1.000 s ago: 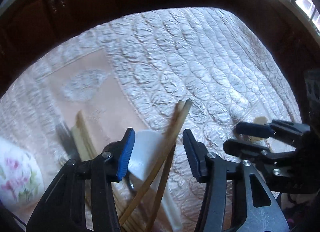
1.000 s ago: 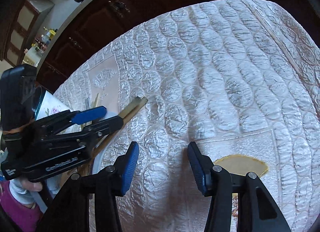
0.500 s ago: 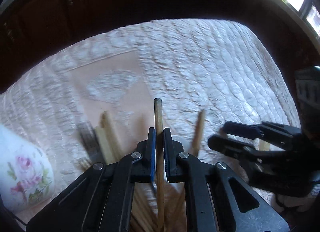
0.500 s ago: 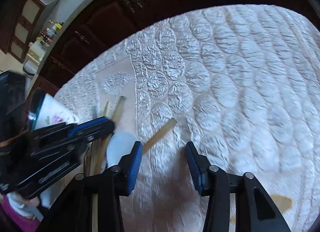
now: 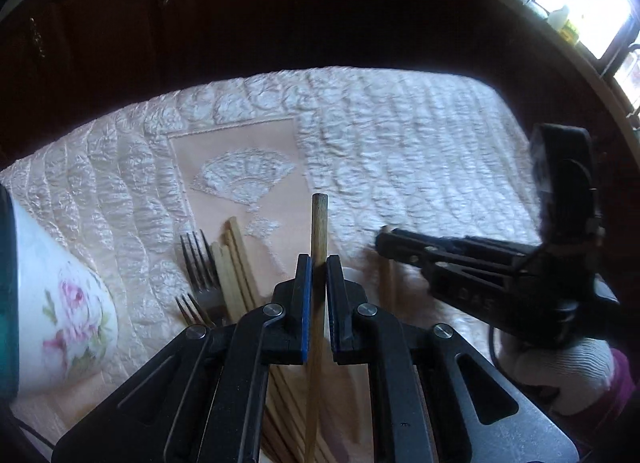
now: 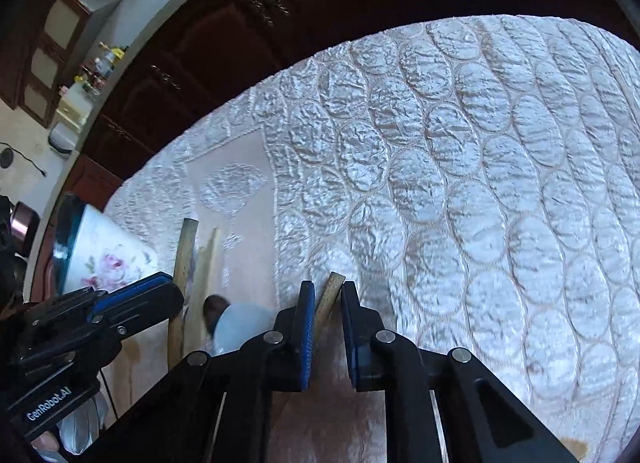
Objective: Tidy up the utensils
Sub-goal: 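Lift the chopsticks with both grippers and carry them over the white holder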
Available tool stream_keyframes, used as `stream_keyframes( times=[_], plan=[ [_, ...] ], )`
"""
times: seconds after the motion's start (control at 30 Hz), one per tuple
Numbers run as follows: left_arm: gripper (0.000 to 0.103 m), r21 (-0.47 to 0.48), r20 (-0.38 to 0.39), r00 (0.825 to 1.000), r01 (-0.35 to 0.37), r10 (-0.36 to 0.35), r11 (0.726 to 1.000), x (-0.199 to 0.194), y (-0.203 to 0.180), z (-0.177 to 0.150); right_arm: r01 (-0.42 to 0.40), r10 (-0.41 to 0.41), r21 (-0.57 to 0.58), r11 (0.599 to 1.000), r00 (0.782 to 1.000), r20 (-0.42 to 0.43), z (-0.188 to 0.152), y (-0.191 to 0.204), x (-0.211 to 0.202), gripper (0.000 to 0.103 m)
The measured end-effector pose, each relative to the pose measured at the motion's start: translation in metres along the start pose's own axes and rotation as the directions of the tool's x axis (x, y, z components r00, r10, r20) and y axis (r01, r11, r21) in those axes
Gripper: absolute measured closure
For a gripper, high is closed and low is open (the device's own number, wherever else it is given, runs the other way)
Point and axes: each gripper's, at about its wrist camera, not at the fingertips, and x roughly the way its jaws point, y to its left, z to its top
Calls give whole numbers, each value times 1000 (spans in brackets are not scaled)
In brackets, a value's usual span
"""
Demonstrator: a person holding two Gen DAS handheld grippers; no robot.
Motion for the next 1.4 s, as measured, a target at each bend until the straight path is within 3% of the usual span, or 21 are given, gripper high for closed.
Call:
stream_keyframes(
  times=[0.33, 0.53, 0.6, 0.8, 0.87, 1.07, 1.23, 1.33, 1.4],
  plan=[
    [97, -45, 114, 993, 37, -31, 998, -72, 2, -17, -93, 97, -52, 994, 991, 94, -9, 5, -71, 92],
    [97, -102, 203, 979, 48, -26, 994, -132, 22, -26, -169, 190, -140, 976, 970, 153, -4, 45, -119, 95],
    [102, -122, 239, 971, 50, -20, 991, -155, 31, -30, -204, 231, -171, 964, 960, 159, -2, 62, -130, 95],
    [102, -157, 323, 946, 53, 0, 986, -205, 51, -38, -200, 254, -278, 939, 951, 176, 0, 108, -147, 96],
    [102, -160, 323, 946, 57, -2, 985, -211, 55, -41, -186, 244, -292, 938, 953, 177, -1, 116, -144, 95],
    [102, -159, 262, 965, 22, 21, 987, -186, 49, -58, -181, 239, -300, 937, 956, 168, -7, 122, -139, 95],
    [91, -200, 173, 967, -149, 185, 968, -132, 46, -72, -179, 234, -283, 942, 956, 176, -6, 113, -142, 96],
    [87, -218, 109, 967, -202, 229, 955, -92, 45, -80, -181, 233, -266, 947, 956, 178, -6, 104, -144, 96],
    [85, -226, 78, 958, -252, 275, 941, -69, 45, -85, -183, 234, -258, 949, 955, 182, -6, 99, -145, 96]
  ],
)
